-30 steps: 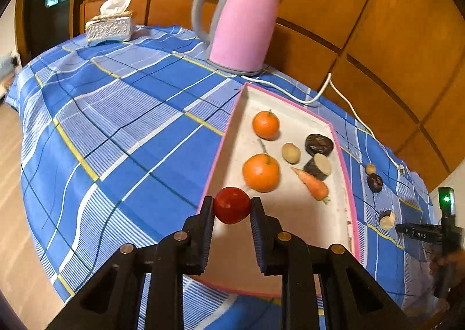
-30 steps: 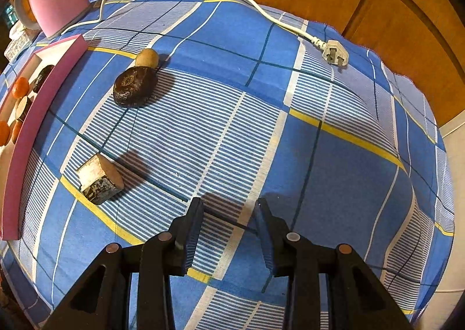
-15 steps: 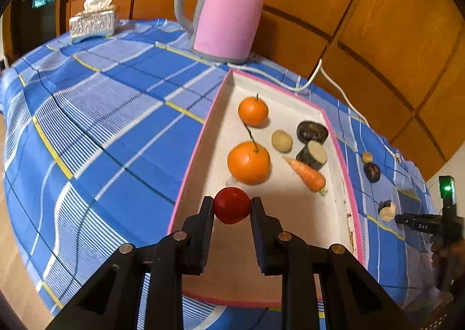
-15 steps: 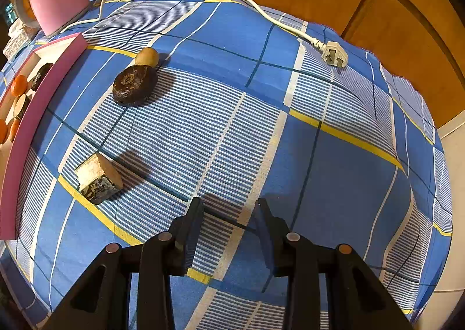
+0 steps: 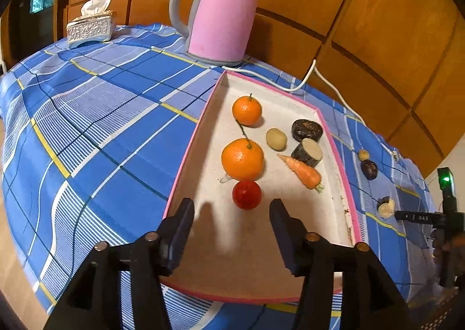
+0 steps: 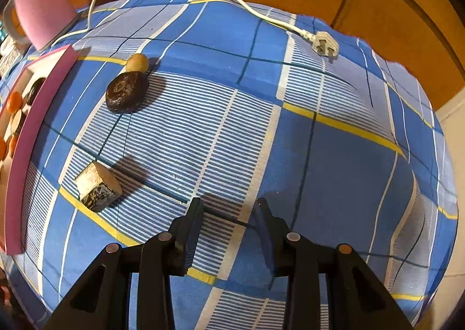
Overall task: Organize fruits
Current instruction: 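Grasp the cube-shaped piece with the right tool, then carry the cube piece with the right tool into the tray and release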
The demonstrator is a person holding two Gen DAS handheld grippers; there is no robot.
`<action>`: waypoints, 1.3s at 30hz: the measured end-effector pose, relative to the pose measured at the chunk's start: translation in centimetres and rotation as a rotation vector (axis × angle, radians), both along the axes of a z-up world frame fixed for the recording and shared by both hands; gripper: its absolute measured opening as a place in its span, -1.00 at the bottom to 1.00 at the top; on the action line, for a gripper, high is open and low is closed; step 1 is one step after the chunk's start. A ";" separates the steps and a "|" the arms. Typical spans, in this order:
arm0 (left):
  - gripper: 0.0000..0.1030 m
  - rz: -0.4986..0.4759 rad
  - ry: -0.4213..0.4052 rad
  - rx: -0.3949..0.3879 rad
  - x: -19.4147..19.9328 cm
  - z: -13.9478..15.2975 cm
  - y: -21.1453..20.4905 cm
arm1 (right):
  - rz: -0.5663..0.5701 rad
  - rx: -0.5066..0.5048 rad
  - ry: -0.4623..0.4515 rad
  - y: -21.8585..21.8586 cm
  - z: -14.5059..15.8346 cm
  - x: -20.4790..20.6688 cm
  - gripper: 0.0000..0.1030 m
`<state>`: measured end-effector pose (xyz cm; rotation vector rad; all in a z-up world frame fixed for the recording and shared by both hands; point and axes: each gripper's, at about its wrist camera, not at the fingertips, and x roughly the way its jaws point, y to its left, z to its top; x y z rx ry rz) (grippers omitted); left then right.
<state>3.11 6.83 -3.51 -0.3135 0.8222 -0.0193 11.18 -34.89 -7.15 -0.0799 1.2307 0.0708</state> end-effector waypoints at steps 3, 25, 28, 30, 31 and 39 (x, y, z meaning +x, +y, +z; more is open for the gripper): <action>0.35 0.004 -0.015 0.019 -0.2 0.3 0.0 | -0.063 0.021 0.019 -0.6 0.0 0.4 -0.27; 0.54 0.152 -0.063 0.013 -2.6 0.6 3.3 | -0.288 0.368 -0.208 4.0 2.7 -3.1 0.04; 0.56 0.151 -0.057 0.011 -2.7 0.4 3.3 | -0.278 0.348 -0.191 5.7 2.0 -2.8 0.04; 0.56 0.148 -0.053 0.011 -2.7 0.2 3.2 | -0.273 0.309 -0.180 6.8 1.2 -2.3 0.04; 0.56 0.147 -0.049 0.013 -2.7 0.1 3.1 | -0.271 0.295 -0.174 7.2 0.9 -2.2 0.04; 0.56 0.137 -0.035 0.008 -2.5 -0.4 2.9 | -0.265 0.190 -0.234 7.2 0.2 -3.1 -0.21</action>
